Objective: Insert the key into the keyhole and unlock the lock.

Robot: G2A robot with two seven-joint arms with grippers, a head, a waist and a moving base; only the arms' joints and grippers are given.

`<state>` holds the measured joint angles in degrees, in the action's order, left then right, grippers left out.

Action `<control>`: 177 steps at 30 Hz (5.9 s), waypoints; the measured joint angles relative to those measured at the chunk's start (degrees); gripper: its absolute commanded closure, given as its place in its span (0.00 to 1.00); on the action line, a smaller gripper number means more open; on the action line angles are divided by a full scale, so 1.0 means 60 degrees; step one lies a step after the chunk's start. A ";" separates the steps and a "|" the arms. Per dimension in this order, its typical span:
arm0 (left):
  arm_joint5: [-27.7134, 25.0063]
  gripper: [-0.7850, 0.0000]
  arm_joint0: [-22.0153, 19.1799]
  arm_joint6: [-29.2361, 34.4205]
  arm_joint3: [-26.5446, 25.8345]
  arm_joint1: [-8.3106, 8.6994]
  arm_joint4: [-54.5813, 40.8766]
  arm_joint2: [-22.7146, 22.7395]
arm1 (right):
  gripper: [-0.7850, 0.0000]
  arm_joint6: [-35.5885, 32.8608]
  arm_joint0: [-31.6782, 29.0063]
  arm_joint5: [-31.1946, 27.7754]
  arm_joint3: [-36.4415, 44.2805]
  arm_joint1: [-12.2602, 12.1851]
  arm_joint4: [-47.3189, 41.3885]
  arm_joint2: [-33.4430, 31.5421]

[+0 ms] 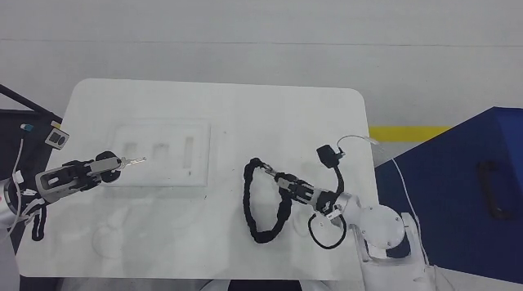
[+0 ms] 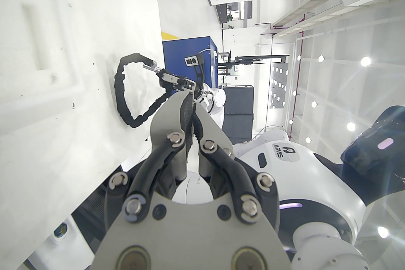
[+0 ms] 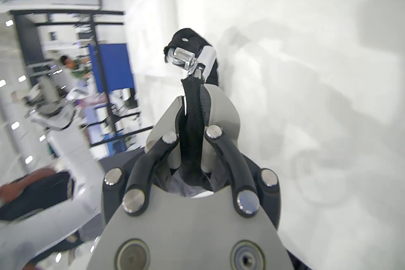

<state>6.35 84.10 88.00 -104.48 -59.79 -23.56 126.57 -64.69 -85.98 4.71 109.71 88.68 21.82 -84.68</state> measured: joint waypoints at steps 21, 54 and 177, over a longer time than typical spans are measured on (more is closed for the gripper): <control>0.0000 1.00 0.0000 0.0000 0.0000 0.0000 0.0000 0.0000 | 1.00 -0.1586 0.0385 -0.0733 -0.1366 -0.0056 -0.6680 0.0551; 0.0000 1.00 0.0000 0.0000 0.0000 0.0000 0.0000 0.0000 | 1.00 -0.1589 0.0891 -0.4244 -0.1024 -0.0577 -0.5223 0.1979; -0.1759 1.00 0.2637 -0.2502 -0.2119 0.0210 -0.2098 -0.1646 | 1.00 0.7508 0.1603 -0.8052 -0.3115 -0.0382 -0.4055 0.5917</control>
<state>-4.21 99.92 72.99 -117.19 -58.53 -36.15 116.70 -19.64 -76.36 -43.60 91.02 86.39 -2.51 -49.17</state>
